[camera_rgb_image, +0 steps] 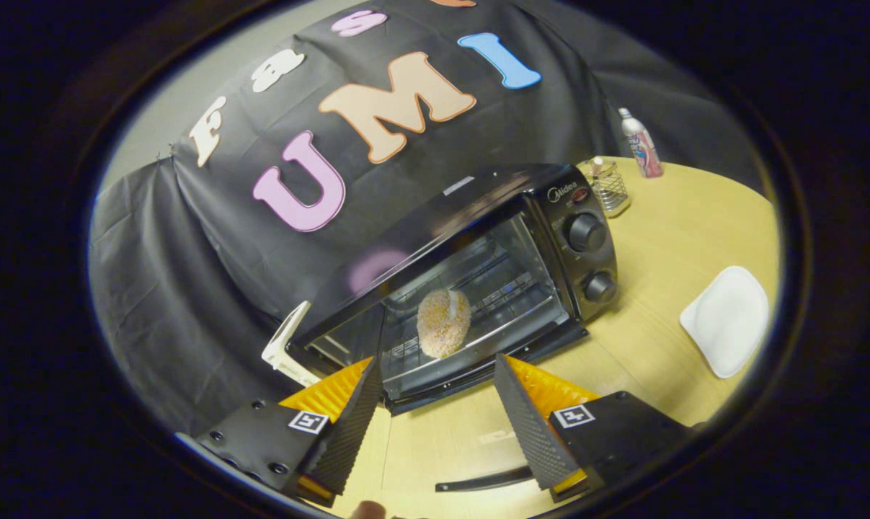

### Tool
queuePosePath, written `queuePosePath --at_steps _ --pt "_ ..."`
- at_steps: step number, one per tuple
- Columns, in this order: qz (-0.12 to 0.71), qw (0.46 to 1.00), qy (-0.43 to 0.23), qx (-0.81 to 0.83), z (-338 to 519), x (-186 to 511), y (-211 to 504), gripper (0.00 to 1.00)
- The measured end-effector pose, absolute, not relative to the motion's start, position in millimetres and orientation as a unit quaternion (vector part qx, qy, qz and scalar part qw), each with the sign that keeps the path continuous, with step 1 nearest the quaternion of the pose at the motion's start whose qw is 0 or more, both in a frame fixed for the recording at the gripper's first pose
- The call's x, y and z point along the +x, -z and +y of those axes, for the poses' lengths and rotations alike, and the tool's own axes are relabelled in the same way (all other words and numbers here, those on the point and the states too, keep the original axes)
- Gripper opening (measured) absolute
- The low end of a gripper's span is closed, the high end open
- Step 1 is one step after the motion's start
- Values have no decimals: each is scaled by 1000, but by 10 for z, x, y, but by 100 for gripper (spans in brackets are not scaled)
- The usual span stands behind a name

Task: Open the toaster oven, put the food inside, and close the toaster oven door.

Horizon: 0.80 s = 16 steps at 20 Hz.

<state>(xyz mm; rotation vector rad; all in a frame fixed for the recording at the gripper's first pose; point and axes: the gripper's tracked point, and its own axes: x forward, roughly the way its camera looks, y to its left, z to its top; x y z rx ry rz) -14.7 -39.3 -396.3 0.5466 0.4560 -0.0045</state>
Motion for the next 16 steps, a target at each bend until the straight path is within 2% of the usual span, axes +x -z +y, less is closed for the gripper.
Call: queuePosePath --at_steps 8,16 --pt "248 937 -26 245 -271 -545 4033 97" --pt "329 937 -22 118 -282 -1128 4535 98"
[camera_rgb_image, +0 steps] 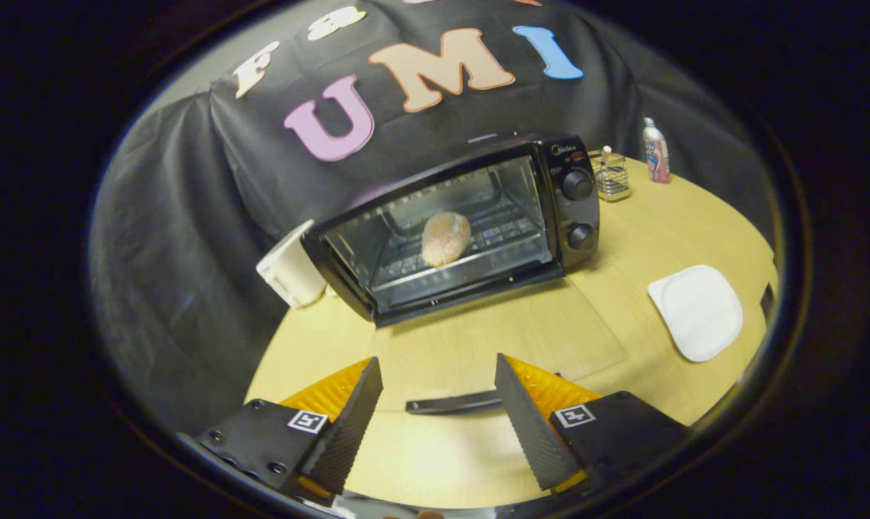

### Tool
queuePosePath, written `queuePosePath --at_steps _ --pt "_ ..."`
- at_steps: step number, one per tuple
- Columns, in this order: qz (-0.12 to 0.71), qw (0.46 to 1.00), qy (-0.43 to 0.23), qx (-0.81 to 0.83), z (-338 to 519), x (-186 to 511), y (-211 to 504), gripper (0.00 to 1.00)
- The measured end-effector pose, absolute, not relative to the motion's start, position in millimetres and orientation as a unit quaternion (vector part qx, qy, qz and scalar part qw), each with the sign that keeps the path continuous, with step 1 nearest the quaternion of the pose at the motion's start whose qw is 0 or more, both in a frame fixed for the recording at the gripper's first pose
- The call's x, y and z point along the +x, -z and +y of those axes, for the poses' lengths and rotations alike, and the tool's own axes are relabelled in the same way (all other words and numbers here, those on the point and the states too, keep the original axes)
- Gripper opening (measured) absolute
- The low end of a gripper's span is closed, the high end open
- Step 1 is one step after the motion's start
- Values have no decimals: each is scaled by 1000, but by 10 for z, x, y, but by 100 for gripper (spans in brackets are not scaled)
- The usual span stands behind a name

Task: Open the toaster oven, put the food inside, and close the toaster oven door.

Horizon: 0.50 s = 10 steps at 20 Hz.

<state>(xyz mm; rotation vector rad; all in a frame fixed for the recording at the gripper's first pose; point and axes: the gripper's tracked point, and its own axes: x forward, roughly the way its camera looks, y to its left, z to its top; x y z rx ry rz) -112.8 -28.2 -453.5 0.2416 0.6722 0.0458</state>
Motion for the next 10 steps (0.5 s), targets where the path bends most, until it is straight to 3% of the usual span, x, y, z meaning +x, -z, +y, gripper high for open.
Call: queuePosePath --at_steps 10 --pt "419 907 12 -32 -565 -1469 5141 98"
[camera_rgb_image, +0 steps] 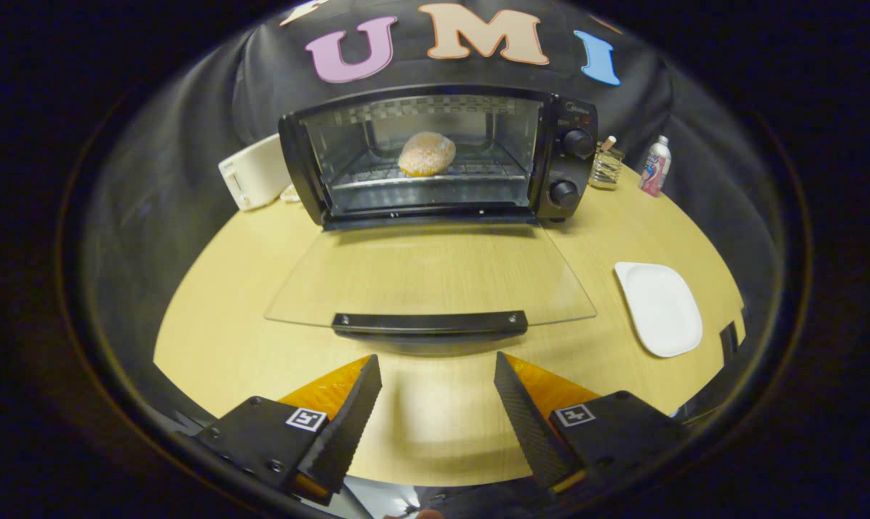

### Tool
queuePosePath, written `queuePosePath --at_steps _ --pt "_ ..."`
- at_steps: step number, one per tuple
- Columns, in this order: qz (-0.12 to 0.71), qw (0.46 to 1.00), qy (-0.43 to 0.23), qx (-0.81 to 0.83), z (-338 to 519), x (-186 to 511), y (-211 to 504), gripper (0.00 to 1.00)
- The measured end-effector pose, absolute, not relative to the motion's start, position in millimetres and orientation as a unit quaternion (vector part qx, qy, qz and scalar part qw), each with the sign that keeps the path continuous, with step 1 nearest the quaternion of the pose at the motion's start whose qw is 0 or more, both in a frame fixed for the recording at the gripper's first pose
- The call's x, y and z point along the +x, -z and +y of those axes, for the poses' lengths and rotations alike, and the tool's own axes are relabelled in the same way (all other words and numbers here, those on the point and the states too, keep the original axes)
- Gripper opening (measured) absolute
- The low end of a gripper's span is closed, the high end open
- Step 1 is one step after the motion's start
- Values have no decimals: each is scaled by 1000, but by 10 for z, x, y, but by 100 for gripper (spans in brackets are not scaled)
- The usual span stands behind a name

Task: Open the toaster oven, put the food inside, and close the toaster oven door.

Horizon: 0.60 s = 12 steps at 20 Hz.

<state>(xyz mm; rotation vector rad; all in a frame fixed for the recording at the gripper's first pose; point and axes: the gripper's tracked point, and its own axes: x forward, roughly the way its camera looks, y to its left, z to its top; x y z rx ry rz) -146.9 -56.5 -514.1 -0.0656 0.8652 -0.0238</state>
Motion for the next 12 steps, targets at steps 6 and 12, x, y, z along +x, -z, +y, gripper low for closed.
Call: queuePosePath --at_steps 6,12 --pt "437 898 12 -46 -564 -1349 5257 99" --pt "433 900 11 -47 -554 -1338 5168 98"
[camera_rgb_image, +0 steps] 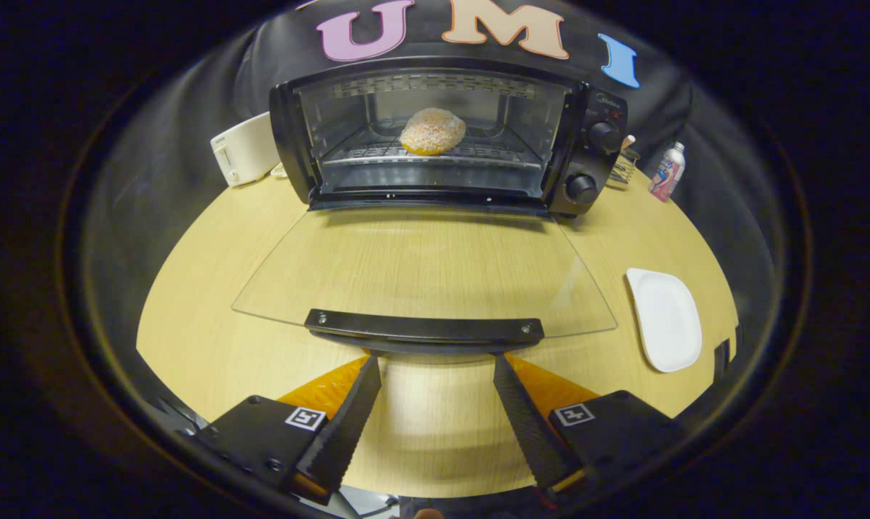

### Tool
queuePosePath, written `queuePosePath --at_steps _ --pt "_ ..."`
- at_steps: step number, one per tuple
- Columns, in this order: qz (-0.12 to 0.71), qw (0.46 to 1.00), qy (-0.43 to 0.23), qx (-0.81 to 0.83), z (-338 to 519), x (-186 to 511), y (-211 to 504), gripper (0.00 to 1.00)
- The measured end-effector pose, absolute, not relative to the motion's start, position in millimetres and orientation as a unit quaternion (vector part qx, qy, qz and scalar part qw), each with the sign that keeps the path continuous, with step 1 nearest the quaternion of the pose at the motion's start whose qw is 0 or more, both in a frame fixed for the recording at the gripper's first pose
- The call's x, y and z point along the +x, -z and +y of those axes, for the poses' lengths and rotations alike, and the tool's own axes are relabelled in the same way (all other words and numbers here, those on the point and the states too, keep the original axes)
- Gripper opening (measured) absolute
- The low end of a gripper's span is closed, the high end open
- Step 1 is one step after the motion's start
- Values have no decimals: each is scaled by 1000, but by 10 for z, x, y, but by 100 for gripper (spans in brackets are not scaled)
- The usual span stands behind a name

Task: Open the toaster oven, put the food inside, and close the toaster oven door.

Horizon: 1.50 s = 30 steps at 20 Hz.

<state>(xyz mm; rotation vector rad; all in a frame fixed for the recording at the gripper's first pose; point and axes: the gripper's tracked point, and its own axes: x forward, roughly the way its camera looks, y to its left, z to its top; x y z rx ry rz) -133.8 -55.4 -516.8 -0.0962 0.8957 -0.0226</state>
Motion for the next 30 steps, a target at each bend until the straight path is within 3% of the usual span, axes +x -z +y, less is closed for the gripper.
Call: queuePosePath --at_steps 12,30 --pt "363 930 2 -55 -438 -996 4543 99" --pt "311 950 17 -13 -344 -229 4162 98"
